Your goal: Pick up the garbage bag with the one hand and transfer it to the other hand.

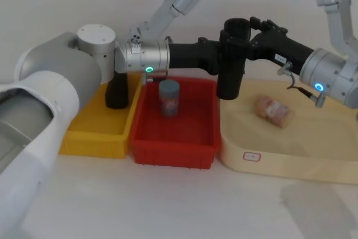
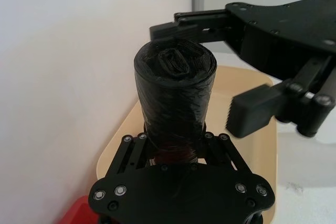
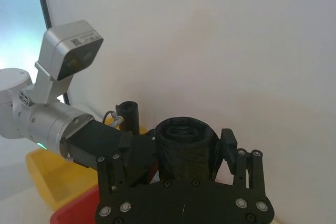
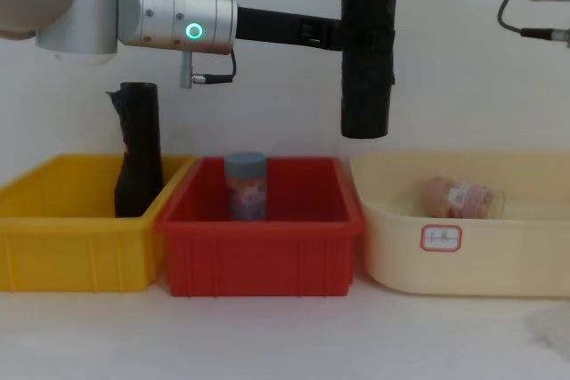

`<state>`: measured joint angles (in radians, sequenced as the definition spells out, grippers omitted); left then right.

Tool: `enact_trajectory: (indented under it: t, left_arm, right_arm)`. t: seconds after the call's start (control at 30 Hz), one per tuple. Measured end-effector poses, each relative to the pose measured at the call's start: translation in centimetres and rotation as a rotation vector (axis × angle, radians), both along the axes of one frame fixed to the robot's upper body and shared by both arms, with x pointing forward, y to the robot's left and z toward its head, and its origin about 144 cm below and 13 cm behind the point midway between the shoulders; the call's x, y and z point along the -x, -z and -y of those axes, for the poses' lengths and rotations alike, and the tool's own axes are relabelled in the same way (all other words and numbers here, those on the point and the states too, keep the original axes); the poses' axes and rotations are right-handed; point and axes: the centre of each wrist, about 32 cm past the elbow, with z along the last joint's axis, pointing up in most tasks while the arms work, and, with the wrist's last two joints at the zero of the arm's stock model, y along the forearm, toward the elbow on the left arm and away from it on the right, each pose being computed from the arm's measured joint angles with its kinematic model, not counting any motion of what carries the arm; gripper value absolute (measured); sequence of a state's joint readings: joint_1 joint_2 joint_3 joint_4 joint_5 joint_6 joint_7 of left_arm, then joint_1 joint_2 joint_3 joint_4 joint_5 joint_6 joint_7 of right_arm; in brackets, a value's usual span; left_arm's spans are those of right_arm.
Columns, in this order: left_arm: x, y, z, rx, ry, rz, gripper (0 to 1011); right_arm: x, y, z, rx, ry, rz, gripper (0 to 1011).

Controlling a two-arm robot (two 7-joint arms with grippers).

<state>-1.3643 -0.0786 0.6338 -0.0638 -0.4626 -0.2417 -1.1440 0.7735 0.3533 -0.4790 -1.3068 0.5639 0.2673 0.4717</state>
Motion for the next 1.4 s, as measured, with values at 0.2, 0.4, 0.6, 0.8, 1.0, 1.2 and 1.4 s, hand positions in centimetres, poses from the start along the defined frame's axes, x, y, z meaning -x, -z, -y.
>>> enact_trajectory:
  t: [0.2, 0.4, 0.6, 0.8, 1.0, 1.2, 1.4]
  left_arm:
    - [0.0, 0.0, 0.0, 0.0, 0.0, 0.0, 394]
    - [0.0, 0.0, 0.0, 0.0, 0.0, 0.0, 394]
    - [0.0, 0.0, 0.0, 0.0, 0.0, 0.0, 394]
    - [0.0, 0.0, 0.0, 0.0, 0.0, 0.0, 394]
    - [0.0, 0.0, 0.0, 0.0, 0.0, 0.0, 394]
    - [0.0, 0.0, 0.0, 0.0, 0.0, 0.0, 394]
    - [0.0, 0.0, 0.0, 0.0, 0.0, 0.0, 394]
  right_arm:
    - [-0.7, 0.0, -0.4, 0.019, 0.002, -0.003, 1000]
    - [-1.3, 0.0, -0.8, 0.041, 0.009, -0.005, 1001]
    - [-1.7, 0.0, -1.1, 0.059, 0.02, -0.006, 1001]
    - [-2.1, 0.0, -1.5, 0.079, 0.032, -0.003, 1001]
    - [-2.3, 0.0, -1.7, 0.094, 0.039, -0.001, 1001]
    - [-2.5, -0.1, -2.0, 0.104, 0.045, 0.0, 1001]
    - [-2.7, -0.1, -2.1, 0.108, 0.048, 0.001, 1001]
